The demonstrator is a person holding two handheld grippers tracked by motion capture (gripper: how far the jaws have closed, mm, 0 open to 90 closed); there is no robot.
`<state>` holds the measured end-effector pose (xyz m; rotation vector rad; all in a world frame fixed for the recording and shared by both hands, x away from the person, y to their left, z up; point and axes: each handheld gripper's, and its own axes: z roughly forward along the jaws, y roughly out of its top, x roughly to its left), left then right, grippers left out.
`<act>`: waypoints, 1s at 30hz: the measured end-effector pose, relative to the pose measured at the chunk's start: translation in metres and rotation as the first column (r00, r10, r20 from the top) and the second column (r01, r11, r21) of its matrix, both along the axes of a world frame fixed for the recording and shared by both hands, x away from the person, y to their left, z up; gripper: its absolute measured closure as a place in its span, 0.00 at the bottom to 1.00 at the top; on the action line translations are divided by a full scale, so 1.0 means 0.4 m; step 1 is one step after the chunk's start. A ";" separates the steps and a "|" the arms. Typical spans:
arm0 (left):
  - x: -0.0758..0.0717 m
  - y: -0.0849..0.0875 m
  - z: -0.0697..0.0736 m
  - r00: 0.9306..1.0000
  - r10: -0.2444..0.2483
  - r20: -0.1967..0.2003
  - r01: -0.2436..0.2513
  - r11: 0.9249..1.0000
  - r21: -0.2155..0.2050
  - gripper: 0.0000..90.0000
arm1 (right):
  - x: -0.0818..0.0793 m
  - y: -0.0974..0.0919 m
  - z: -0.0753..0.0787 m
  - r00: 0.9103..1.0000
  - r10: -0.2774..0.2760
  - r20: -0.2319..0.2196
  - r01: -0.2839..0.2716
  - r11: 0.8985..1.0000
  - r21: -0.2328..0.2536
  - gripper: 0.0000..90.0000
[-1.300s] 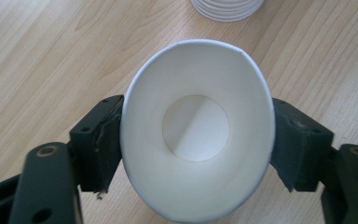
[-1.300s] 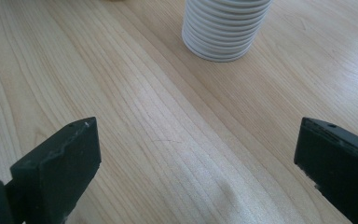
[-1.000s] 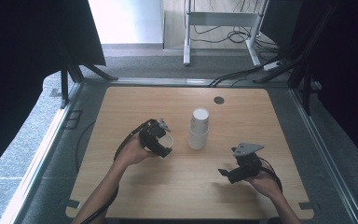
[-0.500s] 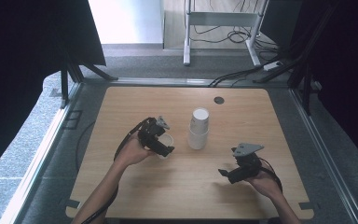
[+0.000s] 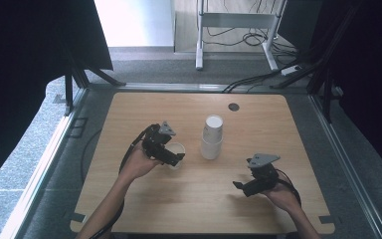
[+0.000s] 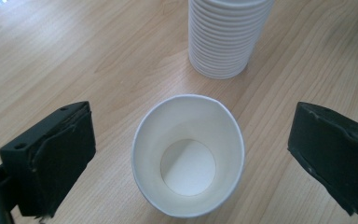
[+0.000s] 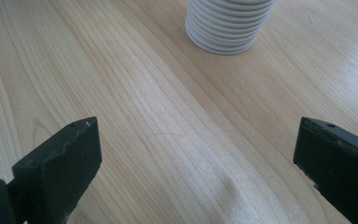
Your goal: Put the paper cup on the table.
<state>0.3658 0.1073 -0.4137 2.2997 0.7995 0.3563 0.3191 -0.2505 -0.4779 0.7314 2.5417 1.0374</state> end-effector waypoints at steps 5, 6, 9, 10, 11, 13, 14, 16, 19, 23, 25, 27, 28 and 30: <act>-0.017 0.010 0.006 1.000 0.002 0.027 0.000 0.999 -0.042 0.01 | 0.000 0.002 -0.003 1.000 0.005 -0.006 -0.005 1.000 -0.005 0.01; -0.020 0.012 0.006 1.000 0.000 0.029 0.001 0.999 -0.047 0.01 | 0.000 0.002 -0.003 1.000 0.006 -0.006 -0.006 1.000 -0.001 0.01; -0.031 0.016 0.005 0.999 0.004 0.043 -0.002 0.998 -0.058 0.00 | 0.000 0.002 -0.003 1.000 0.007 -0.008 -0.007 1.000 0.007 0.01; -0.035 0.018 0.005 0.999 0.002 0.048 0.001 0.998 -0.060 0.00 | 0.000 0.002 -0.002 1.000 0.007 -0.010 -0.007 1.000 0.010 0.01; -0.040 0.020 0.006 0.998 0.005 0.057 -0.002 0.998 -0.061 0.00 | 0.000 0.002 -0.002 1.000 0.006 -0.011 -0.006 1.000 0.012 0.01; -0.048 0.025 0.008 0.998 0.010 0.069 -0.005 0.997 -0.074 0.00 | -0.001 0.002 -0.003 1.000 0.004 -0.014 -0.003 1.000 0.014 0.01; -0.052 0.028 0.009 0.997 0.012 0.073 -0.006 0.997 -0.082 0.00 | -0.001 0.001 -0.003 1.000 0.002 -0.016 -0.002 1.000 0.015 0.01; -0.060 0.034 0.010 0.997 0.016 0.081 -0.009 0.995 -0.096 0.00 | -0.001 0.001 -0.004 1.000 0.000 -0.018 0.001 1.000 0.017 0.01; -0.072 0.039 0.012 0.995 0.020 0.097 -0.010 0.994 -0.105 0.00 | -0.002 0.000 -0.003 1.000 -0.005 -0.021 0.006 1.000 0.020 0.00; -0.088 0.042 0.009 0.993 0.022 0.112 -0.009 0.993 -0.115 0.00 | -0.003 -0.003 0.001 1.000 -0.016 -0.023 0.017 0.999 0.035 0.00; -0.098 0.043 0.006 0.992 0.021 0.121 -0.008 0.994 -0.110 0.00 | -0.004 -0.004 0.002 1.000 -0.021 -0.020 0.022 0.999 0.041 0.00; -0.106 0.044 0.003 0.992 0.029 0.125 -0.015 0.994 -0.111 0.00 | -0.005 -0.005 0.002 1.000 -0.024 -0.018 0.025 0.999 0.043 0.00; -0.110 0.045 0.001 0.991 0.032 0.129 -0.017 0.993 -0.116 0.00 | -0.005 -0.005 0.003 1.000 -0.024 -0.018 0.025 0.999 0.044 0.00; -0.118 0.049 -0.003 0.990 0.043 0.133 -0.025 0.991 -0.133 0.00 | -0.006 -0.005 0.003 1.000 -0.024 -0.020 0.025 0.999 0.043 0.00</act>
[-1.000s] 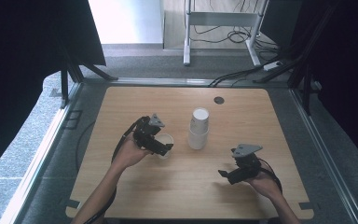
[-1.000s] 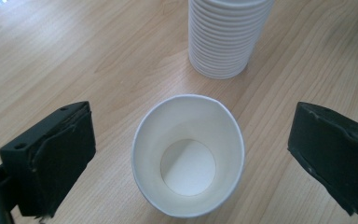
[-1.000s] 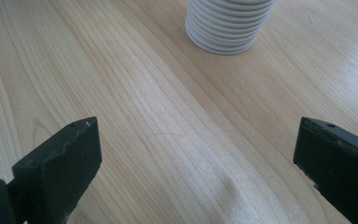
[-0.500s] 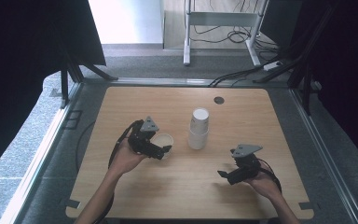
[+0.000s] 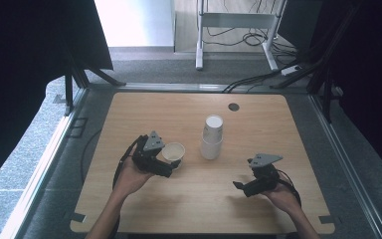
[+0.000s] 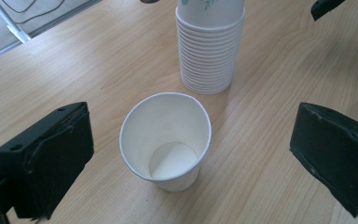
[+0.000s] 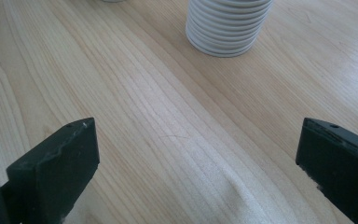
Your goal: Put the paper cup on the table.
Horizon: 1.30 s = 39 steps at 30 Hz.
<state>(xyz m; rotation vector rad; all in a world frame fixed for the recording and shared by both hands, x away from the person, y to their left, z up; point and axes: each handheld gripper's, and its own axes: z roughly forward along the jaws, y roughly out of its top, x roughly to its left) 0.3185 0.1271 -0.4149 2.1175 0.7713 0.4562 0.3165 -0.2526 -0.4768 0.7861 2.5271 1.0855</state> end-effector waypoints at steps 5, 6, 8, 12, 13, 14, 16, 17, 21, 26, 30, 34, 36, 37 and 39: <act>-0.022 0.013 -0.008 1.000 0.016 0.007 -0.016 0.999 -0.046 0.00 | -0.008 -0.005 -0.003 1.000 -0.004 -0.001 0.004 1.000 -0.004 0.00; -0.027 0.015 -0.011 1.000 0.020 0.010 -0.020 0.998 -0.055 0.00 | -0.010 -0.006 -0.003 1.000 -0.007 0.000 0.007 1.000 -0.005 0.00; -0.037 0.017 -0.018 1.000 0.022 0.011 -0.022 0.997 -0.070 0.00 | -0.012 -0.010 -0.004 1.000 -0.010 -0.003 0.010 1.000 -0.004 0.00; -0.056 0.021 -0.034 0.999 0.030 0.017 -0.028 0.995 -0.091 0.00 | -0.017 -0.018 -0.007 1.000 -0.020 -0.004 0.020 1.000 -0.003 0.00; -0.062 0.022 -0.040 0.999 0.033 0.018 -0.031 0.995 -0.098 0.00 | -0.018 -0.018 -0.007 1.000 -0.021 -0.005 0.021 1.000 -0.003 0.00; -0.067 0.023 -0.044 0.999 0.038 0.021 -0.035 0.994 -0.103 0.00 | -0.020 -0.020 -0.007 1.000 -0.022 -0.007 0.022 1.000 -0.005 0.00; -0.076 0.024 -0.053 0.999 0.044 0.021 -0.042 0.993 -0.112 0.00 | -0.023 -0.023 -0.009 1.000 -0.025 -0.009 0.025 1.000 -0.009 0.00; -0.080 0.025 -0.057 0.999 0.045 0.028 -0.042 0.993 -0.112 0.00 | -0.024 -0.024 -0.011 1.000 -0.027 -0.010 0.027 1.000 -0.010 0.00; -0.092 0.024 -0.073 0.998 0.052 0.035 -0.049 0.995 -0.091 0.00 | -0.030 -0.027 -0.015 0.999 -0.035 -0.017 0.035 0.999 -0.012 0.00; -0.106 0.024 -0.095 0.997 0.064 0.034 -0.062 0.995 -0.076 0.00 | -0.039 -0.031 -0.020 0.999 -0.040 -0.014 0.040 0.999 -0.009 0.00; -0.114 0.027 -0.113 0.996 0.078 0.031 -0.075 0.995 -0.071 0.00 | -0.043 -0.033 -0.023 0.999 -0.046 -0.014 0.046 0.999 -0.003 0.00; -0.119 0.029 -0.138 0.996 0.085 0.007 -0.085 0.994 -0.074 0.00 | -0.047 -0.033 -0.027 0.999 -0.047 -0.012 0.047 0.999 -0.010 0.00; -0.121 0.026 -0.151 0.996 0.085 -0.005 -0.085 0.994 -0.069 0.00 | -0.048 -0.032 -0.030 0.999 -0.044 -0.013 0.044 0.999 -0.015 0.00; -0.121 0.025 -0.157 0.996 0.085 -0.012 -0.085 0.994 -0.065 0.00 | -0.049 -0.031 -0.031 0.999 -0.046 -0.010 0.046 0.999 -0.023 0.00; -0.122 0.021 -0.170 0.996 0.083 -0.025 -0.084 0.995 -0.054 0.00 | -0.050 -0.029 -0.035 0.999 -0.043 -0.012 0.043 0.999 -0.032 0.00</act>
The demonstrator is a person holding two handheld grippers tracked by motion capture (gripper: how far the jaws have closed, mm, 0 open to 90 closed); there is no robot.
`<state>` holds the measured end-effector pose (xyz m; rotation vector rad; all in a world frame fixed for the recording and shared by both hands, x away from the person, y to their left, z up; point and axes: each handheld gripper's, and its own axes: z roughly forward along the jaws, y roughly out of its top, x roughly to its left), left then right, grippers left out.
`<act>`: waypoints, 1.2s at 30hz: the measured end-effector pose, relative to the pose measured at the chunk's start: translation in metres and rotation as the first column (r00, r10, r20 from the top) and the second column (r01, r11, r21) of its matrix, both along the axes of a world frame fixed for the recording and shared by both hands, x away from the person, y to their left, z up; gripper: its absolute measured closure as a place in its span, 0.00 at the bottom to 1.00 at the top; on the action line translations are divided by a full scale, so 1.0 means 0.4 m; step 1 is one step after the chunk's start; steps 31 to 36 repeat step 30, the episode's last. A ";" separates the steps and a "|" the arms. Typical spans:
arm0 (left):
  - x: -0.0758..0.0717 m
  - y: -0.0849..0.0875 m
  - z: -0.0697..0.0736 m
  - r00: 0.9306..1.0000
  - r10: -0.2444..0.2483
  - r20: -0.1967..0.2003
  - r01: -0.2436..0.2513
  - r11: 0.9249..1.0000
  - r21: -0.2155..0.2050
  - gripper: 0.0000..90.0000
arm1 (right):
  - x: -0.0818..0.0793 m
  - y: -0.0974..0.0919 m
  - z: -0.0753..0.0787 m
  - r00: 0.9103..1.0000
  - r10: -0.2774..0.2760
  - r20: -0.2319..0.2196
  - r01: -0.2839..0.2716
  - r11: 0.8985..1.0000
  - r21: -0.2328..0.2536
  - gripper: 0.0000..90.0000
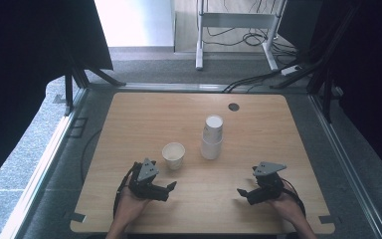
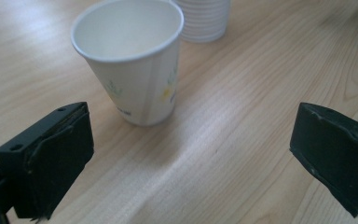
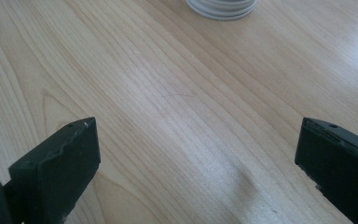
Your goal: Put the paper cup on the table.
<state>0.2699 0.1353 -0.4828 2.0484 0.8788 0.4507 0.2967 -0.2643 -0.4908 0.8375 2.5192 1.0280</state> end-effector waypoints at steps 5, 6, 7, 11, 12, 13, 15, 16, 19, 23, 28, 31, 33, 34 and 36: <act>0.000 -0.012 -0.027 0.999 -0.008 -0.033 0.009 1.000 0.021 0.00 | 0.001 0.003 -0.012 1.000 0.004 -0.017 -0.005 1.000 -0.009 0.00; 0.000 -0.014 -0.032 0.999 -0.009 -0.038 0.010 0.999 0.031 0.00 | 0.002 0.004 -0.016 1.000 0.005 -0.022 -0.005 1.000 -0.008 0.00; 0.000 -0.017 -0.037 0.999 -0.011 -0.040 0.013 0.999 0.041 0.00 | 0.003 0.005 -0.020 1.000 0.005 -0.028 -0.005 1.000 -0.008 0.00; 0.000 -0.029 -0.051 0.998 -0.021 -0.062 0.025 0.997 0.072 0.00 | 0.004 0.012 -0.034 0.999 0.012 -0.042 -0.013 1.000 -0.015 0.00; 0.000 -0.031 -0.054 0.997 -0.024 -0.069 0.030 0.996 0.079 0.00 | 0.005 0.014 -0.039 0.999 0.015 -0.047 -0.016 1.000 -0.017 0.00; 0.000 -0.034 -0.057 0.997 -0.026 -0.077 0.033 0.996 0.087 0.00 | 0.005 0.015 -0.042 0.998 0.017 -0.052 -0.018 1.000 -0.021 0.00; 0.000 -0.039 -0.065 0.996 -0.028 -0.089 0.037 0.994 0.107 0.00 | 0.006 0.018 -0.049 0.998 0.018 -0.058 -0.020 0.999 -0.025 0.00; 0.001 -0.041 -0.069 0.995 -0.028 -0.097 0.040 0.993 0.116 0.00 | 0.007 0.019 -0.052 0.998 0.019 -0.061 -0.021 0.999 -0.026 0.00; 0.002 -0.047 -0.080 0.993 -0.028 -0.117 0.045 0.988 0.146 0.00 | 0.011 0.018 -0.063 0.997 0.016 -0.074 -0.019 0.999 -0.029 0.00; 0.005 -0.051 -0.094 0.988 -0.029 -0.151 0.052 0.986 0.156 0.00 | 0.014 0.013 -0.066 0.997 0.012 -0.081 -0.013 1.000 -0.012 0.00; 0.008 -0.048 -0.097 0.984 -0.026 -0.179 0.051 0.990 0.133 0.00 | 0.014 0.013 -0.067 0.997 0.014 -0.079 -0.015 1.000 -0.013 0.00; 0.009 -0.048 -0.097 0.983 -0.022 -0.181 0.047 0.990 0.132 0.00 | 0.014 0.013 -0.067 0.997 0.016 -0.078 -0.017 1.000 -0.013 0.00; 0.009 -0.048 -0.097 0.983 -0.022 -0.181 0.047 0.990 0.132 0.00 | 0.014 0.013 -0.067 0.997 0.016 -0.078 -0.017 1.000 -0.013 0.00; 0.009 -0.048 -0.097 0.983 -0.022 -0.181 0.047 0.990 0.132 0.00 | 0.014 0.013 -0.067 0.997 0.016 -0.078 -0.017 1.000 -0.013 0.00; 0.009 -0.048 -0.097 0.983 -0.022 -0.181 0.047 0.990 0.132 0.00 | 0.014 0.013 -0.067 0.997 0.016 -0.078 -0.017 1.000 -0.013 0.00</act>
